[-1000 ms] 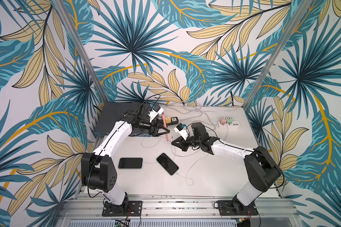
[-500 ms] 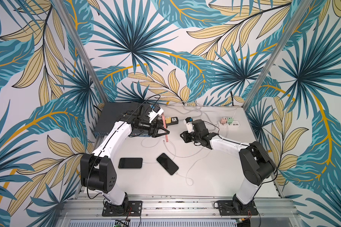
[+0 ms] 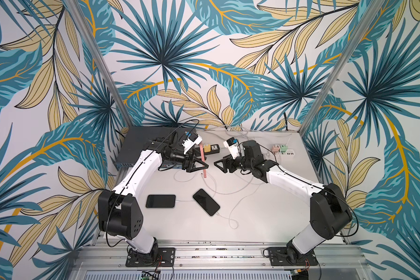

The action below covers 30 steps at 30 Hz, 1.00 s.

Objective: Unplug the charging cable from the phone
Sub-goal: Remove the charging cable from the phone, then place the phone at the center of the board.

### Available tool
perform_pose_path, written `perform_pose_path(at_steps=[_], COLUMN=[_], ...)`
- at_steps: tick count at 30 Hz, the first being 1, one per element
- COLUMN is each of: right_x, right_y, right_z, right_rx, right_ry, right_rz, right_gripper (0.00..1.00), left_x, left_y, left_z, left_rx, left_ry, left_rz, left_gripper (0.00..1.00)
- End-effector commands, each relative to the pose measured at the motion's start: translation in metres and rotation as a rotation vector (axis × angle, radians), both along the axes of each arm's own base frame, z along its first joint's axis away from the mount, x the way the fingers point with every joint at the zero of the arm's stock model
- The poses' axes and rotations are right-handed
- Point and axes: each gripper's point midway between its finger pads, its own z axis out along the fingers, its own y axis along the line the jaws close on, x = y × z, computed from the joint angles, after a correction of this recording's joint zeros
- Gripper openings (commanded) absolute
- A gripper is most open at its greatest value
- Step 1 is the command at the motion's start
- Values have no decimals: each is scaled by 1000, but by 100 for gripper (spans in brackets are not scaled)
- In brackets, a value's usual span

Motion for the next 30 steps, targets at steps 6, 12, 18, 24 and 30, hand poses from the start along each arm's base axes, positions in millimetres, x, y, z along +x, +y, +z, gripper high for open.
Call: perform_pose_path(at_steps=[6,12,18,24,30], right_x=[-48,-68,-87,-85,-82], right_y=[16,20,27,41,54], right_z=[71,97,110,116,119], right_rx=[142,215,250,251,244], right_ry=[-147,-187,-203,-209,-207], right_rz=[341,477,603,613,610], right_gripper=[96,100,100,100,100], left_x=[-26,-30,-33,-35,-37], left_y=[-4,-5,-7,-9,-9], left_z=[21,22,20,19,20], left_rx=[-36,-40,-39,-32,-28], left_ry=[-86,-90,-88,-94,-98], left_rz=[-71,-80,-93,-101,-101], left_gripper=[37,37,37,37,37])
